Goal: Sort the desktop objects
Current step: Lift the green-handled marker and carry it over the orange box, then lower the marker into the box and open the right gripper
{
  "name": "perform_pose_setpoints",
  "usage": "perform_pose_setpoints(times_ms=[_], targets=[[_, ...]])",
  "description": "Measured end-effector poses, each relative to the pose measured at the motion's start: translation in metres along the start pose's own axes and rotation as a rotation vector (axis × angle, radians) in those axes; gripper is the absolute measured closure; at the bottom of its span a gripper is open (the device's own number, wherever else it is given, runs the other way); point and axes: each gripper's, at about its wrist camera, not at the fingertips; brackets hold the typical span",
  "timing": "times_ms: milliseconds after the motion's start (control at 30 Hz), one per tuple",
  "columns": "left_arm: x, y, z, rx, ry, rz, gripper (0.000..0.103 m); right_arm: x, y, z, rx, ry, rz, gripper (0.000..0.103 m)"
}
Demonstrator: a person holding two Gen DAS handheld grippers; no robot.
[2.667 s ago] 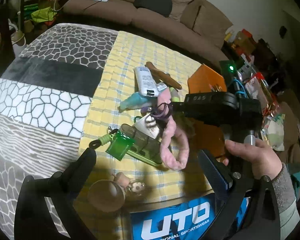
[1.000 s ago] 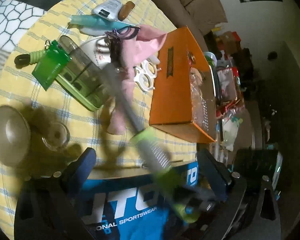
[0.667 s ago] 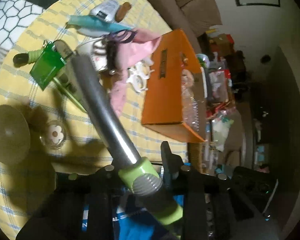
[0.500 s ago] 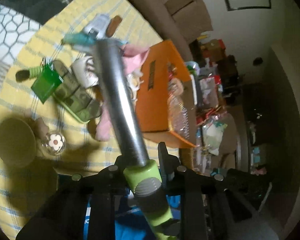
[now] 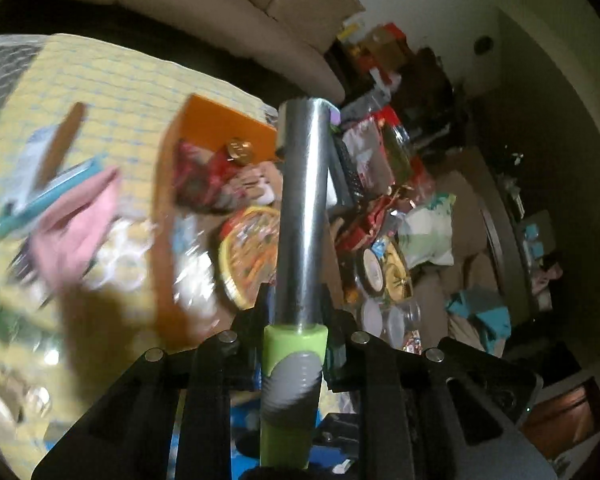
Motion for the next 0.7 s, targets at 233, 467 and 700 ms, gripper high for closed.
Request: perform_pose_setpoints(times_ms=[233,467,700], targets=[[0.000,-0.042,-0.076,0.076,-0.111,-0.030,0.084,-0.071,-0.048,-0.008,0.027,0.105,-0.052,0.087],[0.018,-0.059,-0.113,0.108,-0.315,-0.055,0.071,-0.127,-0.064,-0.045,0.109,0.171,-0.096,0.087],[0.013,-0.070,-0.101,0.059,-0.424,-0.095,0.026,-0.122,-0.063,-0.076,0.195,0.242,-0.066,0.082]])
Point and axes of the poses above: each gripper's, at about its wrist camera, not at the fingertips, and z roughly against the way its jaws point, x to its left, y to its underside, and after that the axes turned 6 degrees about -y, right-handed
